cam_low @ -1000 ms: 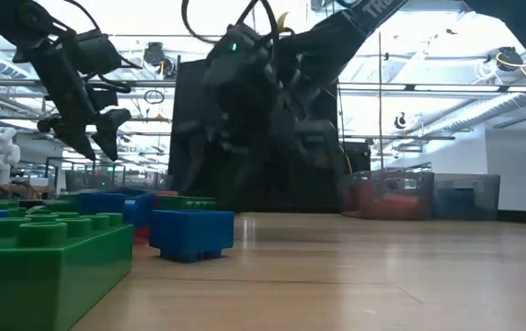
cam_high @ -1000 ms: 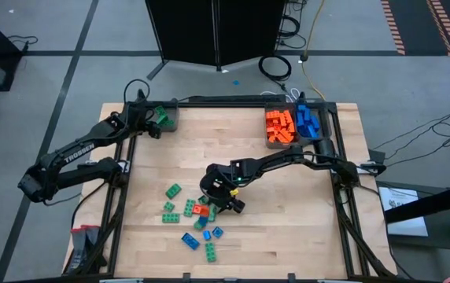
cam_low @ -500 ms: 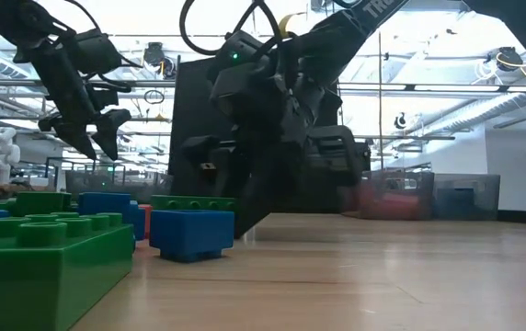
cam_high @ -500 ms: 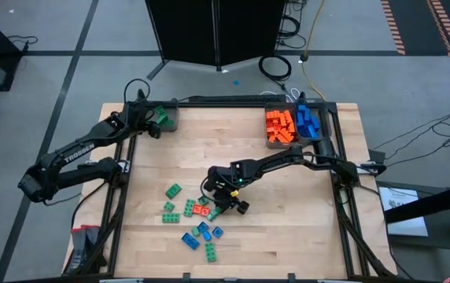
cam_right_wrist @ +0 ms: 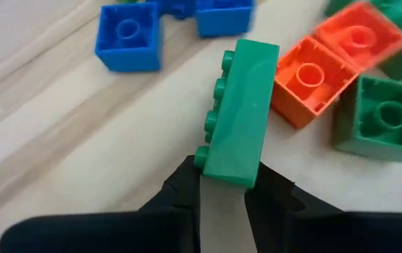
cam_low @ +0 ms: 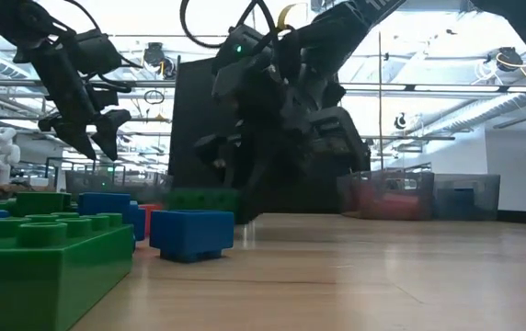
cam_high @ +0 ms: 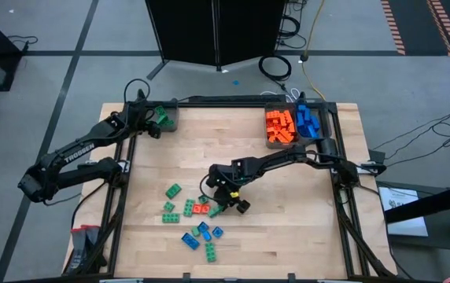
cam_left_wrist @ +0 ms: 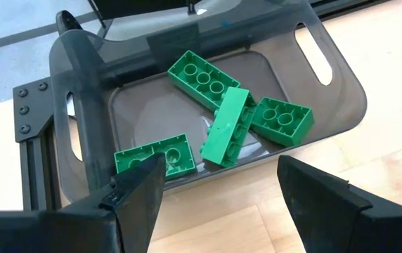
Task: Sort blocks
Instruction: Put the green game piece into the left black bin
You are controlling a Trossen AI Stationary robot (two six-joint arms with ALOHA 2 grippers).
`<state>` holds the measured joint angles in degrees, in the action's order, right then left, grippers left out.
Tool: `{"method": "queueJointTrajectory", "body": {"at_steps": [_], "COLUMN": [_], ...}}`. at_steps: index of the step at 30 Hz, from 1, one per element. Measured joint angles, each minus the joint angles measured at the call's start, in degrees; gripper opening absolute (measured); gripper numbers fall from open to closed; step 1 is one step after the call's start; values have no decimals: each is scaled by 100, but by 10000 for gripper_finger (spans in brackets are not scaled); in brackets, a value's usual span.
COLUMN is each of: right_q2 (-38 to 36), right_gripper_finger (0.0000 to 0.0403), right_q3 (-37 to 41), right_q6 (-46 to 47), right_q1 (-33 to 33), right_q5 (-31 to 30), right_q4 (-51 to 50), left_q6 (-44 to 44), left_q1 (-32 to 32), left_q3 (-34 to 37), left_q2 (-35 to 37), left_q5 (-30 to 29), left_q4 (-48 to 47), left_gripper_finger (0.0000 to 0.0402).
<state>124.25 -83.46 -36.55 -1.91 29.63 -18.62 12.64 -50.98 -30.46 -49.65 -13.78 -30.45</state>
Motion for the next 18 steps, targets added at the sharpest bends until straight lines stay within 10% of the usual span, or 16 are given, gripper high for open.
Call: {"method": "queueJointTrajectory", "body": {"at_steps": [18], "right_q2": [-1133], "right_gripper_finger": [65], "right_q3": [-2], "right_q6": [1665], "right_q1": [1142], "right_q5": [-1072], "right_q4": [898], "left_q6": [2], "left_q1": [2], "left_q3": [0], "left_q2": [-2], "left_q5": [0], "left_q4": [-5], "left_gripper_finger": [277]}}
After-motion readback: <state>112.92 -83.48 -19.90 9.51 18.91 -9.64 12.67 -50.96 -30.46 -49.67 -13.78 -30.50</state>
